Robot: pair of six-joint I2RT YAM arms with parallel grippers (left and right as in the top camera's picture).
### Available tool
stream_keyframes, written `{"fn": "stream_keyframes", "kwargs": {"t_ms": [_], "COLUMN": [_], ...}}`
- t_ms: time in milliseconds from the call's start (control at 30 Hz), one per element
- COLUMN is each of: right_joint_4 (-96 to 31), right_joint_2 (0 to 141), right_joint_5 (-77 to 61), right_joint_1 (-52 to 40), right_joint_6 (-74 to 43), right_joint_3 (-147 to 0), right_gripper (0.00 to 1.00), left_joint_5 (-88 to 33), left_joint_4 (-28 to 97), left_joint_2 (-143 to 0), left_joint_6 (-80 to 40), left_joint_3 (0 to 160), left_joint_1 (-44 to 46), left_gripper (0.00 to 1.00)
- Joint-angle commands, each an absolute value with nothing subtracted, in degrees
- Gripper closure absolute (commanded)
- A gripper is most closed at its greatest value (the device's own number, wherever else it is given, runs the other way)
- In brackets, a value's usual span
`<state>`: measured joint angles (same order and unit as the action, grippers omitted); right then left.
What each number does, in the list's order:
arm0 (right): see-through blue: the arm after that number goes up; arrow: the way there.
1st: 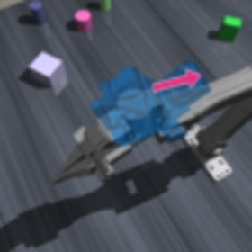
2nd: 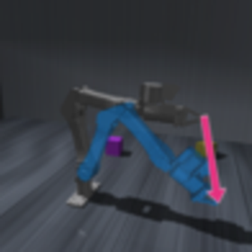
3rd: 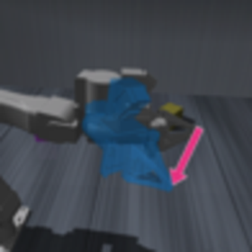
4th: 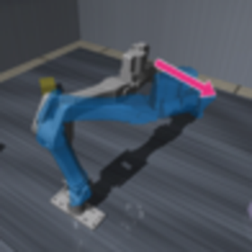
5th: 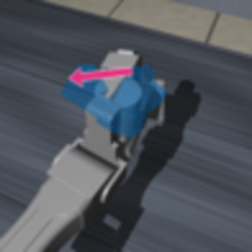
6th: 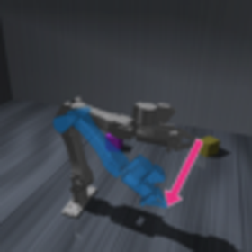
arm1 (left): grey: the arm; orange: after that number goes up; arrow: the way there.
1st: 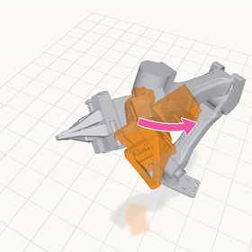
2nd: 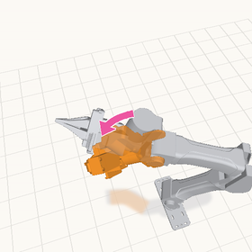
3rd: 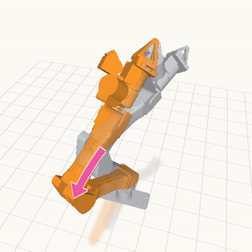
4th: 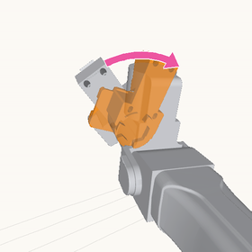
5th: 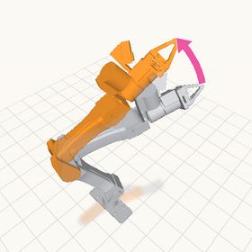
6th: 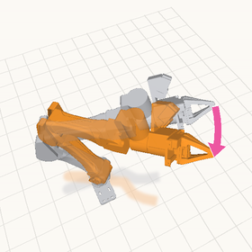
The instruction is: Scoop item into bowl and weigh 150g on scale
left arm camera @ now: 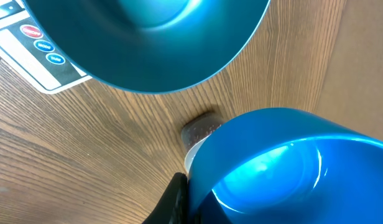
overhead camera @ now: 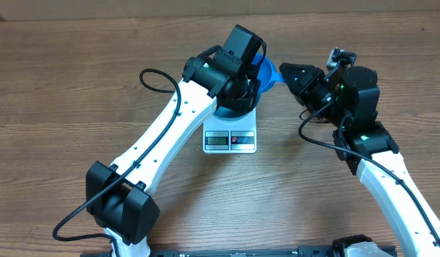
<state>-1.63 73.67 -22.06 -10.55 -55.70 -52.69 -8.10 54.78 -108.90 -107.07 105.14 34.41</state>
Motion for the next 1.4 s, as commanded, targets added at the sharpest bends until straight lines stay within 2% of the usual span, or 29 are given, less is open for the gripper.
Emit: {"fn": "stream_keyframes", "kwargs": {"t_ms": [0,67,467,500,567,733,800,933,1200,1267,1367], "right_joint_4": [-1.69,-1.89,-2.07,-2.09,-2.07,-2.66,-2.96,-3.16,-3.11,-2.94,-1.54], "right_joint_2": [73.32,73.32,73.32,73.32,73.32,73.32,73.32,73.32,73.32,73.32,73.32], "right_joint_5": [-21.45,-21.45,-21.71,-21.71,-21.71,-21.69,-21.67,-21.65,-21.45,-21.45,-21.39], "right_joint_1": [-10.87,-10.87,-11.31,-11.4,-11.62,-11.68,-11.68,-11.68,-11.66,-11.57,-11.51], "right_joint_6": [-55.72,-55.72,-55.7,-55.7,-55.7,-55.64,-55.46,-55.46,-55.44,-55.44,-55.37], "right_joint_3": [-53.69,-53.69,-53.69,-53.69,-53.69,-53.69,-53.69,-53.69,-53.69,-53.69,-53.69], "right_gripper": [0.9,0.96,0.96,0.96,0.88,0.83,0.85,0.96,0.96,0.96,0.96], "left_joint_5": [-7.05,-7.05,-7.05,-7.05,-7.03,-6.46,-6.42,-6.11,-5.85,-5.96,-6.28], "left_joint_4": [54.72,54.7,54.54,54.54,54.57,54.54,54.57,54.59,55.35,55.79,55.51], "left_joint_2": [-108.88,-108.88,-108.88,-108.88,-108.88,-108.88,-108.88,-108.88,-108.88,-108.88,-108.88], "left_joint_6": [-108.4,-108.4,-108.36,-108.36,-108.36,-108.22,-108.18,-107.9,-107.74,-107.48,-104.99], "left_joint_3": [106.63,106.63,106.63,106.63,106.63,106.63,106.63,106.63,106.63,106.63,106.63], "left_joint_1": [34.15,34.11,34.11,34.11,34.11,34.04,34.04,34.04,33.71,33.21,32.08], "left_gripper": [0.96,0.96,0.96,0.96,0.96,0.96,0.96,0.96,0.95,0.8,0.16]}}
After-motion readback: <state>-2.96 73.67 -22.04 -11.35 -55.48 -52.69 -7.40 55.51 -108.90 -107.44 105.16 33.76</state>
